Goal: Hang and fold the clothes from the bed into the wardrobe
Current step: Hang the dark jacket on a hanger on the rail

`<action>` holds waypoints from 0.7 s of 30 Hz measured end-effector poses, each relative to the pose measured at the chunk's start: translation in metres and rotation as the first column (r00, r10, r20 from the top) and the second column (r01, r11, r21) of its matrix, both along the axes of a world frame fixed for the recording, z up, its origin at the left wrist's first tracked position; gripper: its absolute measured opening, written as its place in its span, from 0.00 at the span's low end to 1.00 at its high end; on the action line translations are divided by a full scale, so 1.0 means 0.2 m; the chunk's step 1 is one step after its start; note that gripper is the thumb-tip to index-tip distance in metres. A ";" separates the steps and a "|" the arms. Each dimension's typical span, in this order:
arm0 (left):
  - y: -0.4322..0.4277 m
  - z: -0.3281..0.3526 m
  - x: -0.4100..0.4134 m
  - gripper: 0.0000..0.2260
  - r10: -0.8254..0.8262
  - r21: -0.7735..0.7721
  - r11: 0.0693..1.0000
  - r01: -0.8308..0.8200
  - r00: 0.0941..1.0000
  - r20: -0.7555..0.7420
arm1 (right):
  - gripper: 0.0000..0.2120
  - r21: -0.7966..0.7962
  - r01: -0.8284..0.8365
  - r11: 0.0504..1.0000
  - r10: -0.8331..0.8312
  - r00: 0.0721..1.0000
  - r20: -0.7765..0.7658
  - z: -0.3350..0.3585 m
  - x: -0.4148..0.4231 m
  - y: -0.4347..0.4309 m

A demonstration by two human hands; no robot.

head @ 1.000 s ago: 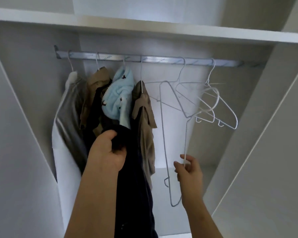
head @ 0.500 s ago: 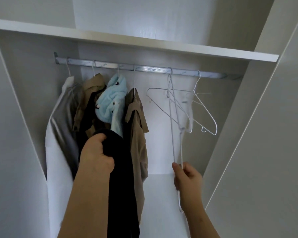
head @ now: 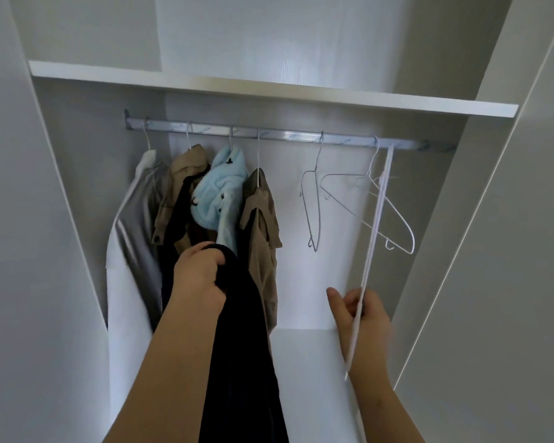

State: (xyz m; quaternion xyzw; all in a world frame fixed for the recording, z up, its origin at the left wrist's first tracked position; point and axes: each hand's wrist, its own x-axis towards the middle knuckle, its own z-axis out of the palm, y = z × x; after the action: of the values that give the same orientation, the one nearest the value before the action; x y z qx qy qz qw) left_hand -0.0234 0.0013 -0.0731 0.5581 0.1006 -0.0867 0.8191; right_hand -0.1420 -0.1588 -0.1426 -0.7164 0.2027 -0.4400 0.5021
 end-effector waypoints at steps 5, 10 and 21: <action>-0.04 0.01 0.04 0.18 -0.042 0.154 0.988 0.032 0.997 0.061 | 0.14 0.136 0.000 0.991 -0.015 0.994 0.107 0.03 0.00 -0.03; -0.11 0.07 0.16 0.20 -0.151 0.299 0.943 0.144 0.989 0.000 | 0.17 0.151 0.008 0.988 -0.029 0.991 0.133 0.05 -0.01 -0.08; -0.05 0.20 0.35 0.14 -0.188 0.418 0.884 0.209 0.978 -0.093 | 0.22 0.277 -0.328 0.903 0.325 0.944 0.057 0.06 0.00 -0.14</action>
State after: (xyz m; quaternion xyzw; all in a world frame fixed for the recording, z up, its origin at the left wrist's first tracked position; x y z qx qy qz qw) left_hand 0.0467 -0.0096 -0.0328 0.7283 0.0799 -0.1598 0.6616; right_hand -0.1415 -0.1870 -0.1316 -0.6588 0.1384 -0.3197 0.6668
